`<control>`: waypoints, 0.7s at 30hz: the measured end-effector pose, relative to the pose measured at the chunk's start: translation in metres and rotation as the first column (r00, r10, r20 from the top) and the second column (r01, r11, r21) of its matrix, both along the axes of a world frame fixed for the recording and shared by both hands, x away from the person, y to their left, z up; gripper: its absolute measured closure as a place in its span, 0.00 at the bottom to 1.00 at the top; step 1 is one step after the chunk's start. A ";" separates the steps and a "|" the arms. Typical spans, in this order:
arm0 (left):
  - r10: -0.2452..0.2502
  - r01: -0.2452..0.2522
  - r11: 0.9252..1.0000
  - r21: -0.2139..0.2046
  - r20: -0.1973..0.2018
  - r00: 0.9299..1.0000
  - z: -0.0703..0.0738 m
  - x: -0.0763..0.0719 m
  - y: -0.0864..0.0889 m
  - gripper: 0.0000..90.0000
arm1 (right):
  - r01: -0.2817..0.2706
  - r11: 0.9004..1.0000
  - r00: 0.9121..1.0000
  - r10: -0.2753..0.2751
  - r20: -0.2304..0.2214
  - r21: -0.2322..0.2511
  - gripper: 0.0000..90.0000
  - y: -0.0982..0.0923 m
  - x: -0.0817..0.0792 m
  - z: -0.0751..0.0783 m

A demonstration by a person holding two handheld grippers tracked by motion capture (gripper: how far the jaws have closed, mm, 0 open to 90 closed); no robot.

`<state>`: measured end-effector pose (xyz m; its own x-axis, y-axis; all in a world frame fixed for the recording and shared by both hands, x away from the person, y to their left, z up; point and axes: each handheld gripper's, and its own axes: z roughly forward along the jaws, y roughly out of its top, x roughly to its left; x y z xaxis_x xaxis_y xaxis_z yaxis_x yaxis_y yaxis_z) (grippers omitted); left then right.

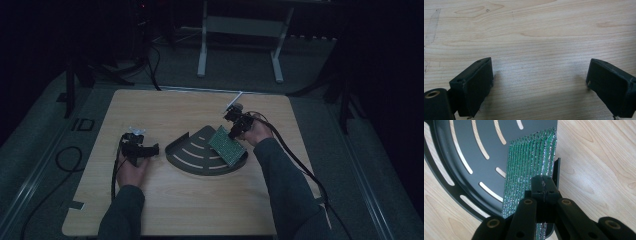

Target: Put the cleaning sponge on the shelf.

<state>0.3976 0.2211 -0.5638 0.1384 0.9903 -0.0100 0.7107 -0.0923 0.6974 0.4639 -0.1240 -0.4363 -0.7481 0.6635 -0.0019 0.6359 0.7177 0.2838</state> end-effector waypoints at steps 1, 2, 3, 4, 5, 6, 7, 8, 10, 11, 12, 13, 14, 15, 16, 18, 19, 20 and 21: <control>0.000 0.000 1.000 0.000 0.000 1.000 0.000 0.000 0.000 0.08 | 0.002 1.000 1.000 -0.002 -0.002 0.000 1.00 0.000 0.000 0.000; 0.000 0.000 1.000 0.000 0.000 1.000 0.000 0.000 0.000 0.08 | 0.002 1.000 1.000 -0.002 -0.005 -0.001 1.00 0.001 0.000 -0.001; -0.001 0.001 1.000 0.001 0.000 1.000 0.000 0.000 0.000 0.08 | -0.001 1.000 1.000 0.001 -0.004 -0.002 1.00 0.001 0.000 -0.001; 0.000 0.000 1.000 0.000 0.000 1.000 0.000 0.000 0.000 0.08 | -0.001 1.000 1.000 0.001 -0.004 -0.001 1.00 0.001 0.000 -0.001; -0.001 0.001 1.000 0.001 0.000 1.000 0.000 0.000 0.000 0.08 | -0.001 1.000 1.000 0.001 -0.003 -0.001 1.00 0.001 0.000 -0.002; 0.000 0.000 1.000 0.000 0.000 1.000 0.000 0.000 0.000 0.08 | -0.001 1.000 1.000 0.001 -0.003 -0.002 1.00 0.001 0.000 -0.002; 0.000 0.000 1.000 0.000 0.000 1.000 0.000 0.000 0.000 0.08 | -0.001 1.000 1.000 0.001 -0.003 -0.002 1.00 0.001 0.000 -0.002; 0.000 0.000 1.000 0.000 0.000 1.000 0.000 0.000 0.000 0.08 | 0.002 1.000 1.000 -0.002 -0.005 -0.003 1.00 0.002 0.000 -0.002; -0.001 0.001 1.000 0.001 -0.001 1.000 0.000 0.000 0.000 0.08 | 0.001 1.000 1.000 -0.001 -0.004 -0.005 1.00 0.002 0.000 -0.003; -0.001 0.001 1.000 0.001 -0.001 1.000 0.000 0.000 0.000 0.08 | 0.001 1.000 1.000 -0.001 -0.004 -0.005 1.00 0.002 0.000 -0.004; -0.001 0.001 1.000 0.001 -0.001 1.000 0.000 0.000 0.000 0.08 | 0.001 1.000 1.000 -0.001 -0.005 -0.004 1.00 0.003 0.000 -0.004; -0.001 0.001 1.000 0.001 -0.001 1.000 0.000 0.000 0.000 0.08 | 0.001 1.000 1.000 -0.001 -0.003 -0.007 1.00 0.003 0.001 -0.005; -0.001 0.001 1.000 0.001 0.000 1.000 0.000 0.000 0.000 0.08 | 0.004 1.000 1.000 -0.004 -0.003 -0.012 1.00 0.004 0.000 -0.006; -0.001 0.001 1.000 0.001 0.000 1.000 0.000 0.000 0.000 0.08 | 0.003 1.000 1.000 -0.003 -0.007 -0.011 1.00 0.004 0.000 -0.007; -0.002 0.002 1.000 0.001 0.000 1.000 0.000 0.000 0.000 0.08 | 0.002 1.000 1.000 -0.002 -0.008 -0.013 1.00 0.004 0.000 -0.007; -0.001 0.001 1.000 0.001 0.000 1.000 0.000 0.000 0.000 0.08 | 0.001 1.000 1.000 -0.002 -0.012 -0.015 1.00 0.005 0.001 -0.009; -0.001 0.001 1.000 0.000 0.000 1.000 0.000 0.000 0.000 0.08 | -0.005 1.000 1.000 0.005 -0.010 -0.018 1.00 0.005 0.001 -0.009; 0.000 0.000 1.000 0.000 0.000 1.000 0.000 0.000 0.000 0.08 | -0.004 1.000 1.000 0.004 -0.009 -0.025 1.00 0.005 0.001 -0.010; 0.000 0.000 1.000 0.000 0.000 1.000 0.000 0.000 0.000 0.08 | -0.003 0.999 1.000 0.003 -0.009 -0.033 1.00 0.006 0.000 -0.011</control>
<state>0.3976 0.2211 -0.5638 0.1387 0.9903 -0.0103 0.7107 -0.0923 0.6974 0.4642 -0.1181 -0.4473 -0.7504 0.6608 -0.0168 0.6360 0.7287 0.2539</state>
